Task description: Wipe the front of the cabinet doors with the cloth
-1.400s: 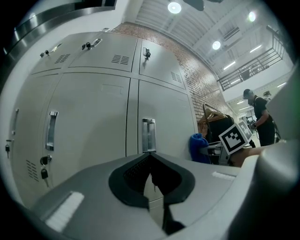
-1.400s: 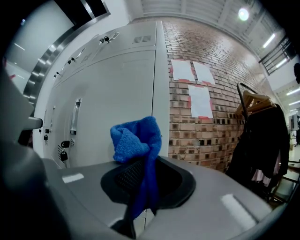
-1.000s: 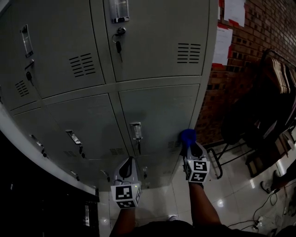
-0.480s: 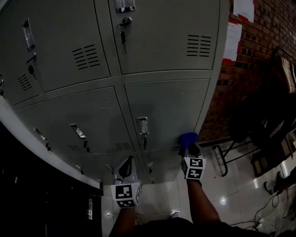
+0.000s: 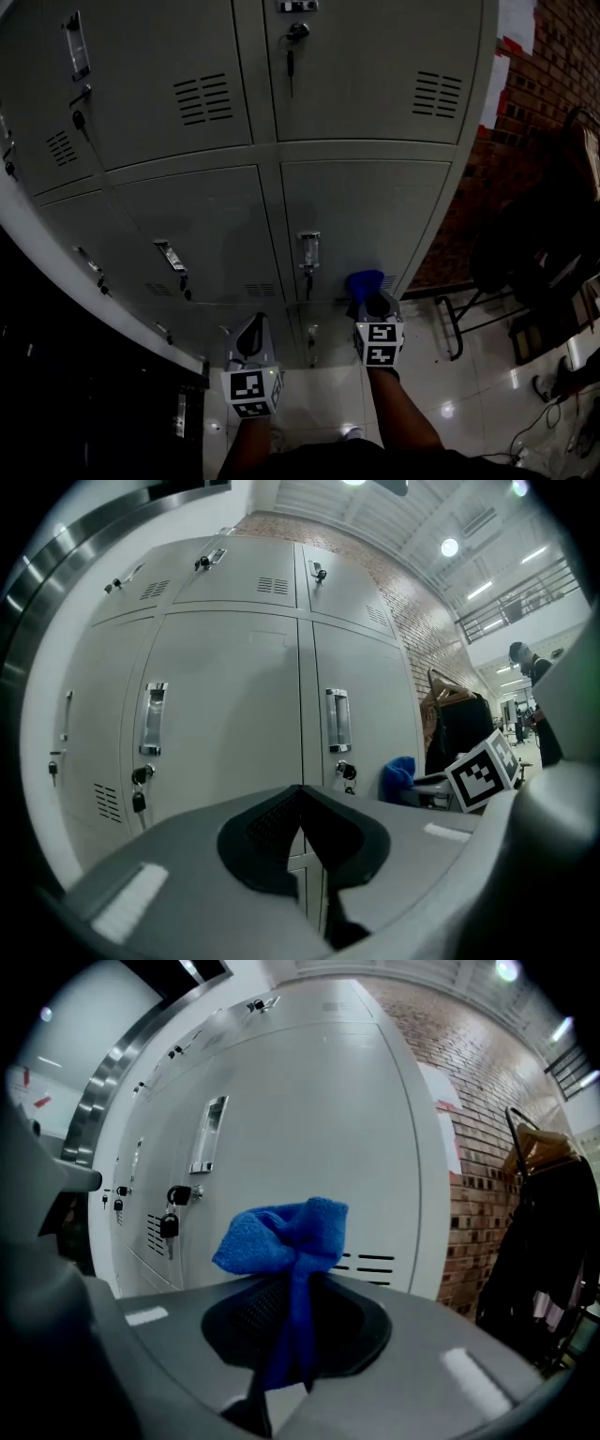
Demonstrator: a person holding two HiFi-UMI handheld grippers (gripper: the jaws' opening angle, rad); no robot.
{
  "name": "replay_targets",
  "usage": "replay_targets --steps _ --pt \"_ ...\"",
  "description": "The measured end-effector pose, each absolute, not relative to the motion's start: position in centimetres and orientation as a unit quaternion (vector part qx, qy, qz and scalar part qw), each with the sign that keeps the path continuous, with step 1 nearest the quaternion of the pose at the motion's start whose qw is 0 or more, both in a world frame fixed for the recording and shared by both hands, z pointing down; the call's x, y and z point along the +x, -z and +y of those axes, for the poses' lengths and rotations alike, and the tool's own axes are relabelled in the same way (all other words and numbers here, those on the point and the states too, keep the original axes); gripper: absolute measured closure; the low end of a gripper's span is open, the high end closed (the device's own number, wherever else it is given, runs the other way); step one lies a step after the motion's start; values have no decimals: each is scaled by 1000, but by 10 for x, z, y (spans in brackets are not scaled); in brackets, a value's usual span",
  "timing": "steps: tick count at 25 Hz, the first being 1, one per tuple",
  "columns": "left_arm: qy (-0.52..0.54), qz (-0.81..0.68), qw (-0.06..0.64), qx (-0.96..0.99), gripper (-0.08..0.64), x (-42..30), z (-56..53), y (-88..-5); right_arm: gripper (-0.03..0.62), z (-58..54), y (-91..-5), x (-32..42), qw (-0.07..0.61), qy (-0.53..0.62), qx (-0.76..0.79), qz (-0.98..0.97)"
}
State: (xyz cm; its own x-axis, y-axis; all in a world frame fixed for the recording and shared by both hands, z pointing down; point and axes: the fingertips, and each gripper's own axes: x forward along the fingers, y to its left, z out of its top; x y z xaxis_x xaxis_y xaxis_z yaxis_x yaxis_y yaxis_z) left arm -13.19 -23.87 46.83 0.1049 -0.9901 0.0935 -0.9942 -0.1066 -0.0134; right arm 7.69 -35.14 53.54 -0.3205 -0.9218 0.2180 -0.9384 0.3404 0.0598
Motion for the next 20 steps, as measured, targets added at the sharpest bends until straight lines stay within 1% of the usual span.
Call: replay_targets --steps 20 --pt "-20 -698 30 716 543 -205 -218 -463 528 -337 -536 -36 130 -33 504 -853"
